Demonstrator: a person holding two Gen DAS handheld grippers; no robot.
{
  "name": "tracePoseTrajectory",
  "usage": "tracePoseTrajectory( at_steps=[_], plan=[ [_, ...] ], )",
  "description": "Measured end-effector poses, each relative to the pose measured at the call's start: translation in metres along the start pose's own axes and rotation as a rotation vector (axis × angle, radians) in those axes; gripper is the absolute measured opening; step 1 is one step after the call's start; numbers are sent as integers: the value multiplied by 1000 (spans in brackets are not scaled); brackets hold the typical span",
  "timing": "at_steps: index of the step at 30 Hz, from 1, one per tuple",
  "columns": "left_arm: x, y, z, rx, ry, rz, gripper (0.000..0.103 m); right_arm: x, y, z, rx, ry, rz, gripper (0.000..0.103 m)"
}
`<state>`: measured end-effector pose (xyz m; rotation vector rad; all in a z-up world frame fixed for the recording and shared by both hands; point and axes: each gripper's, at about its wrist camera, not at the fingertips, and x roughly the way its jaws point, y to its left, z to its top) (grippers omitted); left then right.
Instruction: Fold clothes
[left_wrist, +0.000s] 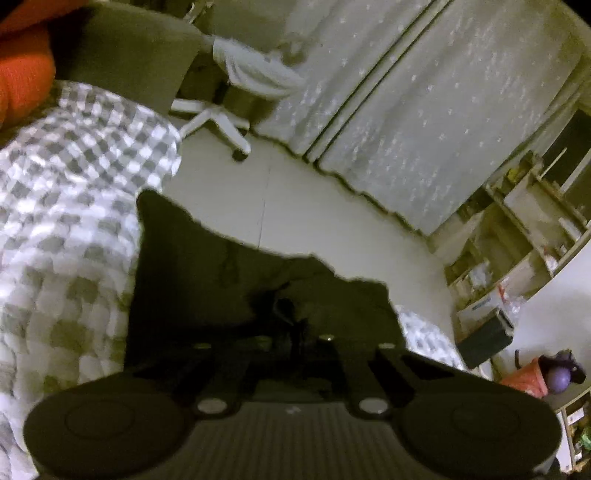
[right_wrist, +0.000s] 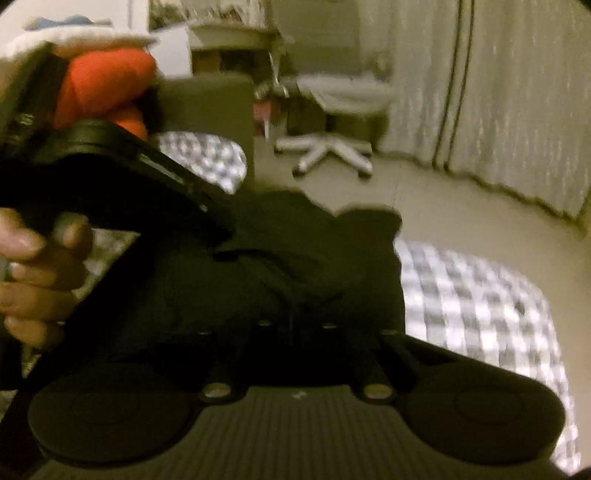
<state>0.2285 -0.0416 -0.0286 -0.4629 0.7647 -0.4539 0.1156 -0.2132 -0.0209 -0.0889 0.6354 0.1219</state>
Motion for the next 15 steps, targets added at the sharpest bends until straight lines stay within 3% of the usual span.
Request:
tracePoseTrajectory(
  at_steps=[5, 10, 15],
  plan=[
    [-8, 14, 14, -85, -43, -47, 2, -23, 26, 4, -121, -121, -4, 2],
    [-6, 21, 20, -85, -38, -45, 2, -2, 62, -8, -259, -72, -60, 2],
    [-2, 30, 16, -91, -8, -14, 4, 14, 75, -10, -253, -4, -121, 8]
  ],
)
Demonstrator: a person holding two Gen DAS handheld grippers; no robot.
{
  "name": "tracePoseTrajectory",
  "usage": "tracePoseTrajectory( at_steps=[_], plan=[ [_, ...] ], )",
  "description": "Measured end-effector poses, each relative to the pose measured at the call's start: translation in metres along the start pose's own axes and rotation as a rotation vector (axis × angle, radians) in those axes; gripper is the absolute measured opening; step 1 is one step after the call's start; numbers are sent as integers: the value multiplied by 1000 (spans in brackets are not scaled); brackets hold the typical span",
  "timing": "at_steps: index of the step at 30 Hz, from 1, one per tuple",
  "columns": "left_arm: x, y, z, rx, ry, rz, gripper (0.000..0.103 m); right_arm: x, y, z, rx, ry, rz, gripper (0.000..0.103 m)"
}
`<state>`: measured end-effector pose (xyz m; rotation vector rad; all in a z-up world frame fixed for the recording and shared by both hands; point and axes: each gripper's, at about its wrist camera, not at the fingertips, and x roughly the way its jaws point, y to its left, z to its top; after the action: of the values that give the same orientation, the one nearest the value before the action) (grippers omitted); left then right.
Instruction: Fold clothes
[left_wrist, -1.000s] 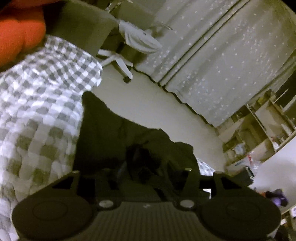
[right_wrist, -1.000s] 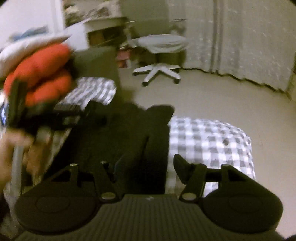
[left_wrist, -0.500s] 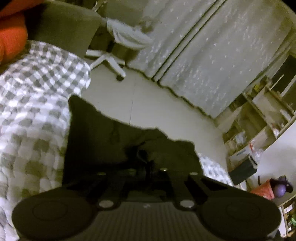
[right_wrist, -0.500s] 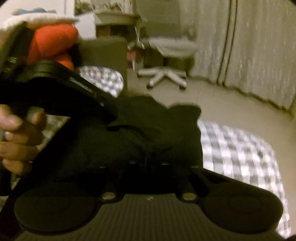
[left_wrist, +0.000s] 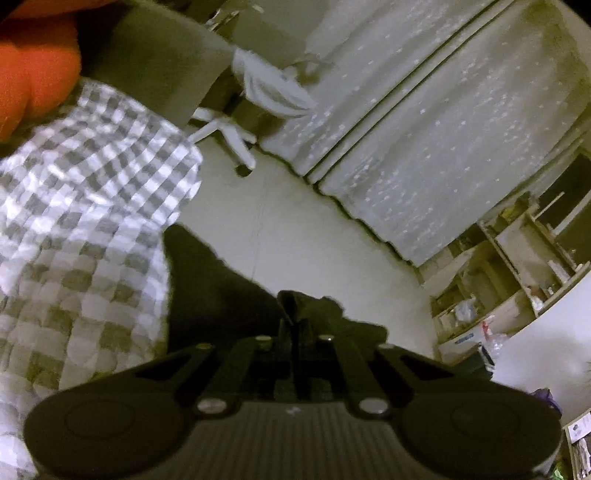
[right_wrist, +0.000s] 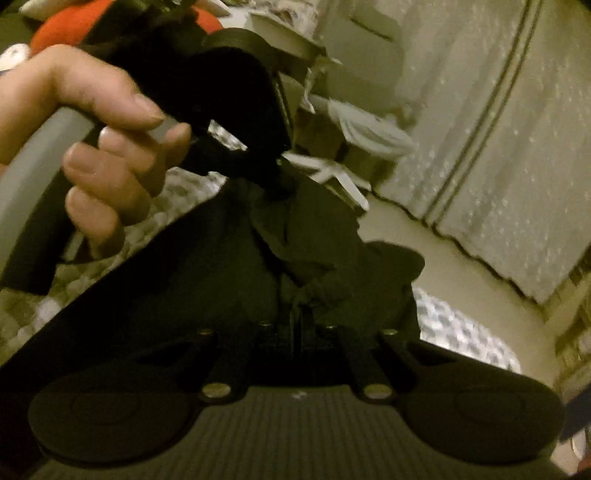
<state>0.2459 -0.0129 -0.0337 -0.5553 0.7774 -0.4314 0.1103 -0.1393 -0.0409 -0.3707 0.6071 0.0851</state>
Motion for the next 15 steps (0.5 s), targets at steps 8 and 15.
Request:
tracePoseTrajectory(
  at_steps=[8, 15],
  plan=[
    [-22, 20, -1, -87, -29, -21, 25, -83, -43, -8, 96, 25, 204, 51],
    [-39, 7, -6, -62, -20, -50, 38, -178, -80, -89, 209, 99, 112, 51]
  ],
)
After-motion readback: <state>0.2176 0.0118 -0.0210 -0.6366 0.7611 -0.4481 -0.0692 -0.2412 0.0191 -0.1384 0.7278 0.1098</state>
